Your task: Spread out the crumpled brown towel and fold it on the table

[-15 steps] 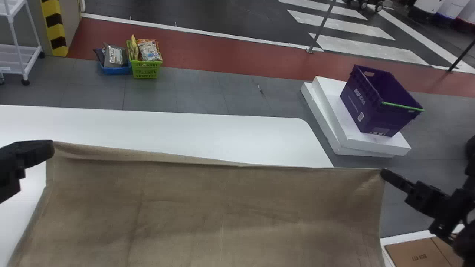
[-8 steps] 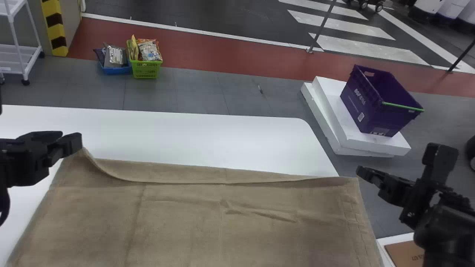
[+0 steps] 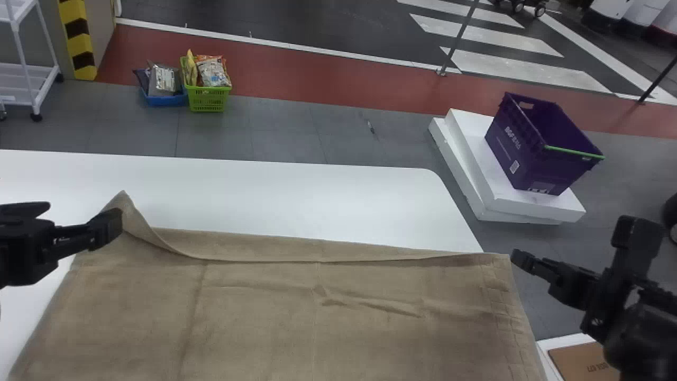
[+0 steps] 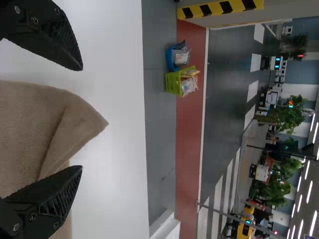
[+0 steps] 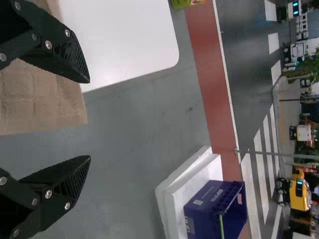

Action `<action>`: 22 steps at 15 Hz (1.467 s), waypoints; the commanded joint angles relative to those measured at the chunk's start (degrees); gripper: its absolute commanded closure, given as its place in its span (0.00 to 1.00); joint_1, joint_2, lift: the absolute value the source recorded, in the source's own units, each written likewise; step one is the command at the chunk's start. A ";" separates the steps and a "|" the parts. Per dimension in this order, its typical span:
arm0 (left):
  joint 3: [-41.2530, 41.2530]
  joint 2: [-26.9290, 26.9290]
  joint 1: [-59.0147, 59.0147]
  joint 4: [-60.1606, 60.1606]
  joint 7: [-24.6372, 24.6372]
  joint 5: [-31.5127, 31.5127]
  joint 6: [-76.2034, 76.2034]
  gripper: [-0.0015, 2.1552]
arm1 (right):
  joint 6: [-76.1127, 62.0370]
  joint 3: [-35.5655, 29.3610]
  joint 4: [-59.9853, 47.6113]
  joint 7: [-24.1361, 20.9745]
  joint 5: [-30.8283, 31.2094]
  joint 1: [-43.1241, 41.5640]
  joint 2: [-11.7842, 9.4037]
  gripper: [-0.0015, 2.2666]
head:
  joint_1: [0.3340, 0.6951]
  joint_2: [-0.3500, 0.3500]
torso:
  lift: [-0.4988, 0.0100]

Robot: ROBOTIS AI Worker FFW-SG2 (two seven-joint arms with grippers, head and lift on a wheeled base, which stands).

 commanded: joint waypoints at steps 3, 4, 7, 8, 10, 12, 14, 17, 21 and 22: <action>2.92 -0.15 7.72 -6.75 -3.86 0.82 -0.35 0.05 | 6.35 -3.07 -5.49 4.47 -4.40 3.66 1.94 0.68 | 1.00 0.00 | 0.73; 3.36 -0.15 9.03 -7.36 -5.09 0.82 -1.93 0.05 | 6.17 -3.16 -6.89 5.87 -4.40 4.81 3.08 0.71 | 1.00 0.00 | 0.73; 2.75 -0.15 10.79 -6.31 -6.58 0.56 -6.50 0.15 | 4.94 -2.89 -8.83 7.98 -4.75 7.00 5.28 0.79 | 1.00 0.00 | 0.73; 2.22 -0.15 11.23 -5.69 -6.93 0.03 -9.14 0.39 | 4.76 -2.98 -9.36 8.34 -4.93 7.53 5.80 0.79 | 1.00 0.00 | 0.73; 1.08 -0.15 11.58 -5.08 -8.51 -0.85 -7.91 0.81 | 4.59 -3.25 -10.59 8.69 -5.98 8.59 5.94 0.79 | 1.00 0.00 | 0.73; 0.11 -0.15 11.58 -3.67 -9.39 -1.64 -6.68 0.88 | 4.41 -3.16 -11.11 8.86 -6.24 9.11 5.94 0.79 | 1.00 0.00 | 0.73; -0.24 -0.15 11.85 -2.18 -10.36 -1.90 -6.68 0.88 | 3.53 -3.07 -11.11 8.86 -6.51 9.55 5.94 0.79 | 1.00 0.00 | 0.73; -1.12 -0.15 12.29 -0.42 -10.89 -2.60 -8.26 0.88 | 2.66 -2.89 -10.85 8.95 -7.12 9.73 5.94 0.79 | 1.00 0.00 | 0.73; -2.18 -0.15 11.76 3.62 -9.92 -5.94 -12.48 0.88 | 1.25 -2.63 -10.41 8.95 -7.83 10.34 5.94 0.79 | 1.00 0.00 | 0.73; -2.18 -0.15 11.58 4.15 -9.48 -6.65 -12.65 0.88 | 1.25 -2.72 -10.41 9.04 -8.00 10.34 5.94 0.79 | 1.00 0.00 | 0.73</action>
